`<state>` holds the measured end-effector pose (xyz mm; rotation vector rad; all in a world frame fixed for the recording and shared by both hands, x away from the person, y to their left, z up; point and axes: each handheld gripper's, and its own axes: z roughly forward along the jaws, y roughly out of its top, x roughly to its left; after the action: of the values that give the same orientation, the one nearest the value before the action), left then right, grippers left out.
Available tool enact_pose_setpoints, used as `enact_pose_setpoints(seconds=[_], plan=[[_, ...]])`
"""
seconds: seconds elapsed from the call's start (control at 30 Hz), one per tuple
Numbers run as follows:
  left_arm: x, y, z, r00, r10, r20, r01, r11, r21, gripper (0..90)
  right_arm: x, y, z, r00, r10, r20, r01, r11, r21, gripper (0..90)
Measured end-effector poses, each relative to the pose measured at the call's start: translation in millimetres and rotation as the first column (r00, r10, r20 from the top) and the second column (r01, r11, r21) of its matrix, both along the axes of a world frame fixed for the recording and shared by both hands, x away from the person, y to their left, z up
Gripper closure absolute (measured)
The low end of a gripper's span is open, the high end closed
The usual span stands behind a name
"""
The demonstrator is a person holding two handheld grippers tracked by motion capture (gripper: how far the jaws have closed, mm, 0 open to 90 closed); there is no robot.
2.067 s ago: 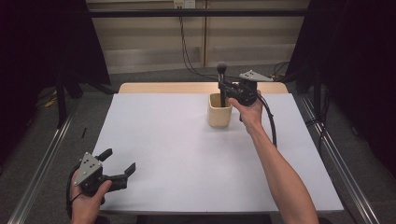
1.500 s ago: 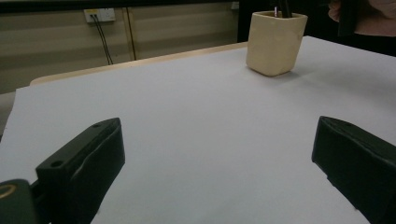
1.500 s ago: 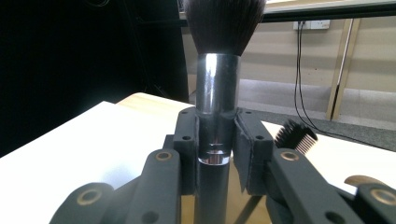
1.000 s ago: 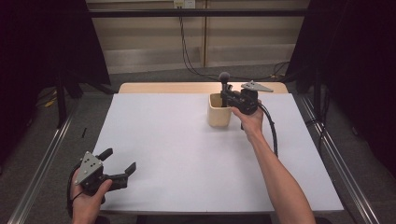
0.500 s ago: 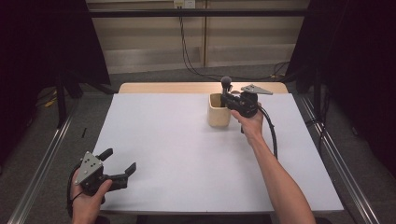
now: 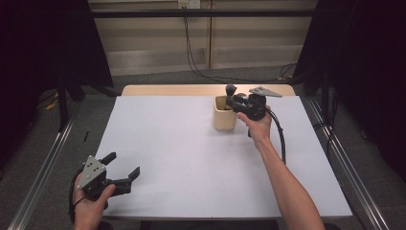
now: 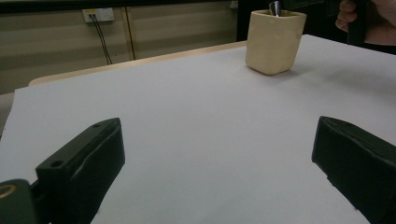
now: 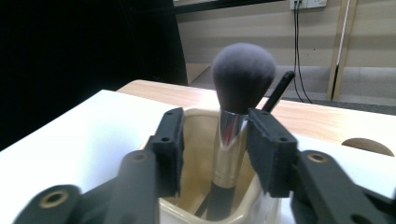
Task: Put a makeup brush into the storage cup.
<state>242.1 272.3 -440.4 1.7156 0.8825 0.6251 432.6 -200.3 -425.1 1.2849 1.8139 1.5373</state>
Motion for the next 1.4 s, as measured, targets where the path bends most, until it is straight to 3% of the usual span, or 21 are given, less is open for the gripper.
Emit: enact_pose_setpoints(seconds=[0.5, 0.67, 0.8, 1.1, 1.4], plan=[[4.0, -1.6, -0.3, 1.0000, -0.002, -0.004, 0.002, 1.0000, 0.002, 2.6, -7.2, -9.5, -0.7, 0.9992, -0.032, -0.022, 0.033, 0.999, 0.019, 13.9], [3.4, -0.1, -0.6, 1.0000, 0.001, -0.004, -0.001, 1.0000, -0.002, 2.6, -10.5, -8.4, 0.2, 0.9989, -0.046, -0.013, 0.046, 0.999, -0.015, 3.1], [2.8, 1.1, -0.8, 0.9999, 0.011, -0.008, -0.011, 0.9999, -0.002, 2.6, -13.4, -8.9, 0.9, 0.9983, -0.057, -0.014, 0.057, 0.998, -0.027, 0.3], [0.4, 2.6, 0.2, 0.9999, 0.015, -0.001, -0.015, 0.9998, -0.013, 2.6, -24.0, -10.9, 6.2, 0.9998, -0.017, 0.002, 0.017, 0.999, -0.039, 0.6], [-0.8, 4.0, 0.0, 0.9997, 0.023, -0.001, -0.023, 0.9993, -0.030, 2.5, -37.7, -13.0, 9.2, 0.9993, -0.035, 0.012, 0.035, 0.997, -0.072, 1.9]])
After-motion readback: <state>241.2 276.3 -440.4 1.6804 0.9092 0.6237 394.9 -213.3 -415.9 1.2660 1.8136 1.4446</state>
